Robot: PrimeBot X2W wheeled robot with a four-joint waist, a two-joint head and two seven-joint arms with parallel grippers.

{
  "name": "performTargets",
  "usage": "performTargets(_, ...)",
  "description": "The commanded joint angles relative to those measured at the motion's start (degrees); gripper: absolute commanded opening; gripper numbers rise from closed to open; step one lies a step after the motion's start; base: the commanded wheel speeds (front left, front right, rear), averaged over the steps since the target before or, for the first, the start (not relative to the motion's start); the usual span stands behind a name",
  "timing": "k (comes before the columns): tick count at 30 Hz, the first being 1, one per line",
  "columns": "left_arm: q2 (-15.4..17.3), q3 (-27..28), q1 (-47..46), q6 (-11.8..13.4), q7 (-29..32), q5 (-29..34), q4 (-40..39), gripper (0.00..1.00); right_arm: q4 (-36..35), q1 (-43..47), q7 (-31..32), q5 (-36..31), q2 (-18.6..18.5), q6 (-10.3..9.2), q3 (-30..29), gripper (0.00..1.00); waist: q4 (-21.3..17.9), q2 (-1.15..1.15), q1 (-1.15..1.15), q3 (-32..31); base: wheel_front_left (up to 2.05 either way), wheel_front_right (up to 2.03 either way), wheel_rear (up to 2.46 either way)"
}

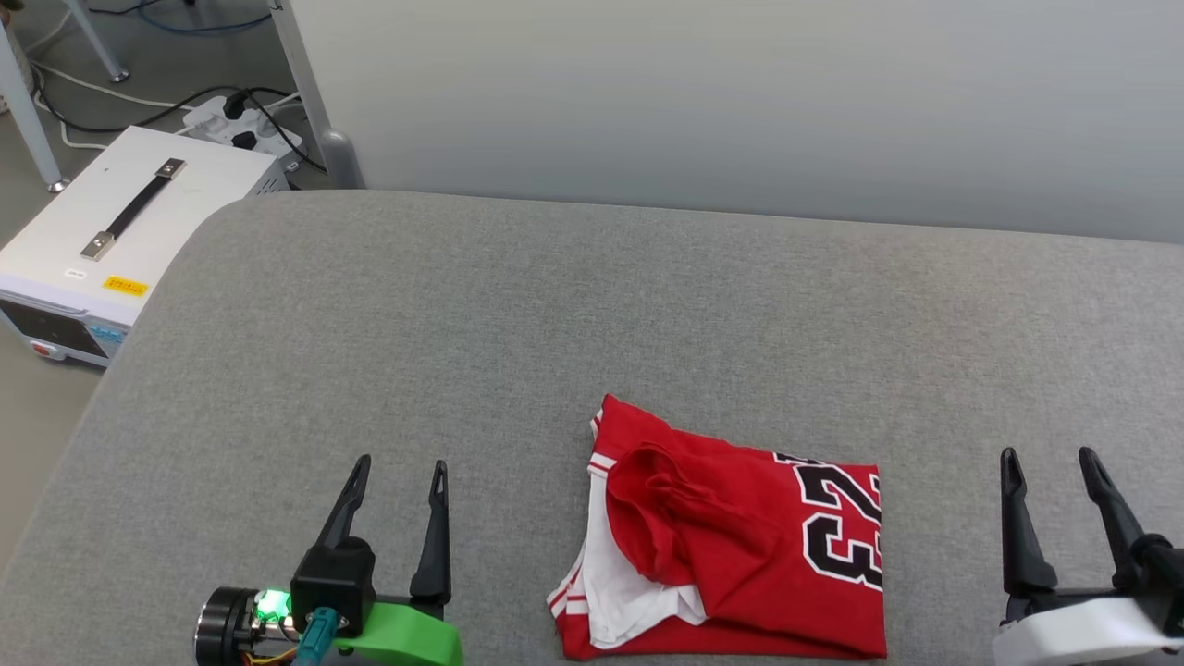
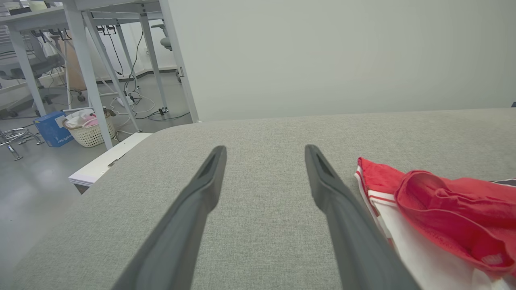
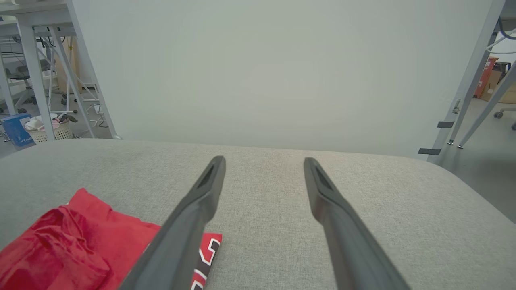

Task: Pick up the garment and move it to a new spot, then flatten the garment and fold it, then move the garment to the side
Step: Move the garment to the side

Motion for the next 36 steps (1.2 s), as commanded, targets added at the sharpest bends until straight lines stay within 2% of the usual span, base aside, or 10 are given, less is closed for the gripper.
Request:
performTargets(1,0.1,0.0,0.6,0.0,-0.3,-0.1,0.1,1.0,-0.2,-2.2,-0.5,-0.4,-1.0,-0.04,-0.4,1.0,0.0,0.0,0.0,0.2,0.0,0.0,0.0)
performTargets(5,0.0,-0.1,0.2,-0.1,-0.3,-0.2,0.3,1.0,1.4,-6.7,-0.2,1.1,-5.2,-0.04,-0.3,1.0,0.1,0.0,0.0,0.8,0.0,0.0,0.0)
performTargets(8,0.1,0.0,-0.3,-0.2,-0.3,-0.2,0.5,1.0,3.5,-10.3,5.1,4.5,-10.2,-0.04,2.7,1.0,0.3,0.0,0.0,1.2,0.0,0.0,0.0)
performTargets(13,0.1,0.1,-0.9,-0.3,-0.3,-0.3,0.8,1.0,5.3,-15.8,22.9,16.1,-20.1,-0.04,10.6,1.0,0.7,0.0,0.0,1.8,0.0,0.0,0.0)
performTargets(18,0.0,0.1,-1.2,-0.3,-0.3,-0.4,0.9,1.0,4.1,-18.2,38.8,27.6,-25.7,-0.04,16.6,1.0,1.1,0.0,0.0,2.3,0.0,0.0,0.0)
performTargets(23,-0.2,-0.1,-1.8,-0.4,-0.3,-0.5,0.9,1.0,6.1,-18.2,51.1,38.6,-26.6,-0.04,18.4,1.0,2.0,0.0,0.0,3.4,0.0,0.0,0.0)
performTargets(27,-0.3,-0.3,-2.7,-0.5,-0.3,-0.5,0.9,1.0,9.8,-17.8,57.1,43.5,-25.7,-0.04,19.2,1.0,3.0,0.0,0.0,4.6,0.0,0.0,0.0)
performTargets(36,-0.8,-0.8,-5.0,-0.6,-0.3,-0.7,1.0,1.0,16.4,-20.3,58.9,47.3,-22.1,-0.04,22.3,1.0,5.1,0.0,0.0,8.3,0.0,0.0,0.0)
